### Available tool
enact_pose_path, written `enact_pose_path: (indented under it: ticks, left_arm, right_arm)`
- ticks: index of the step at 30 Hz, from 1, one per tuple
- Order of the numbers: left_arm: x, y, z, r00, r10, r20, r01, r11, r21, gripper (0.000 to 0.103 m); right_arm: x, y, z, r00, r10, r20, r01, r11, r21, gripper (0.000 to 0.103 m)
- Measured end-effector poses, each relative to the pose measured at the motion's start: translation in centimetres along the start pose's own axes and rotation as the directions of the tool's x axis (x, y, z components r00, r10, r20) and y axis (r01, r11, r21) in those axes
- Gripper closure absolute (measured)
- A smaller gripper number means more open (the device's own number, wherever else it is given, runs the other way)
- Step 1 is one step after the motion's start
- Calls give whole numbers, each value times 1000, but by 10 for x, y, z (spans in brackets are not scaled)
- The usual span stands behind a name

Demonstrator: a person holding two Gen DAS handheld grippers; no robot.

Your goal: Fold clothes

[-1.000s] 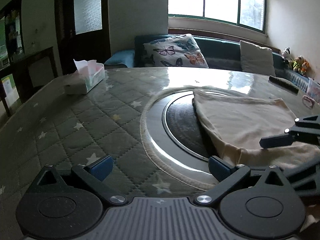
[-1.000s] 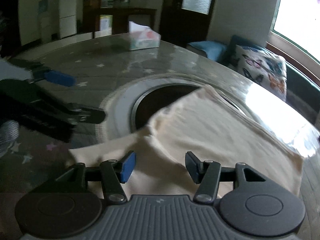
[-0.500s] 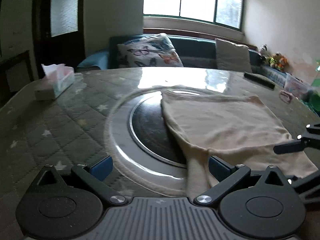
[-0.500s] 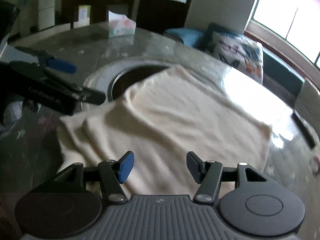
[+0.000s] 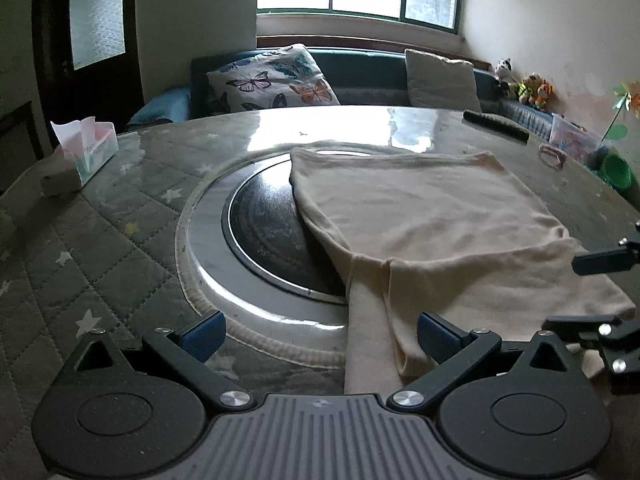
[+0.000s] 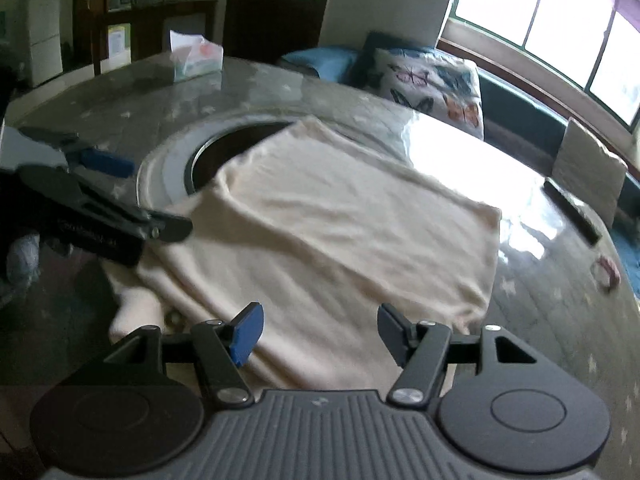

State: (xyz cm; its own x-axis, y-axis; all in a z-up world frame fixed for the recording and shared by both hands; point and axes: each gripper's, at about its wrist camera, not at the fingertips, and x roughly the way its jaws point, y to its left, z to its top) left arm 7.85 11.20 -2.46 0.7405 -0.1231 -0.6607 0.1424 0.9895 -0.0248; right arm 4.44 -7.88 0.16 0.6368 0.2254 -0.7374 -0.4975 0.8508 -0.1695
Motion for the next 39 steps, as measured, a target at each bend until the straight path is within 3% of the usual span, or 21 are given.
enact_pose_path:
  ticks: [7, 12, 24, 30, 36, 39]
  left_arm:
    - [-2, -3, -4, 1000, 12, 3, -12, 1000, 8, 0]
    - [-5, -6, -8, 999, 34, 12, -35, 999, 11, 0]
    - [-23, -22, -18, 992, 119, 49, -121, 992, 45, 0]
    - [-47, -33, -28, 987, 132, 95, -144, 982, 125, 0]
    - [-68, -47, -42, 987, 96, 132, -126, 962, 241, 1]
    - [-70, -56, -47, 989, 60, 135, -99, 948, 302, 9]
  right_arm:
    - [-13, 0, -8, 1000, -10, 27, 10, 1000, 5, 38]
    - [-10, -3, -16, 1000, 18, 4, -18, 1000, -1, 37]
    - [-28, -6, -29, 994, 89, 61, -83, 991, -101, 35]
    - [-40, -7, -41, 987, 138, 81, -121, 975, -189, 34]
    - [-49, -13, -53, 981, 168, 99, -142, 964, -226, 34]
    - [-51, -16, -58, 980, 172, 104, -145, 963, -227, 34]
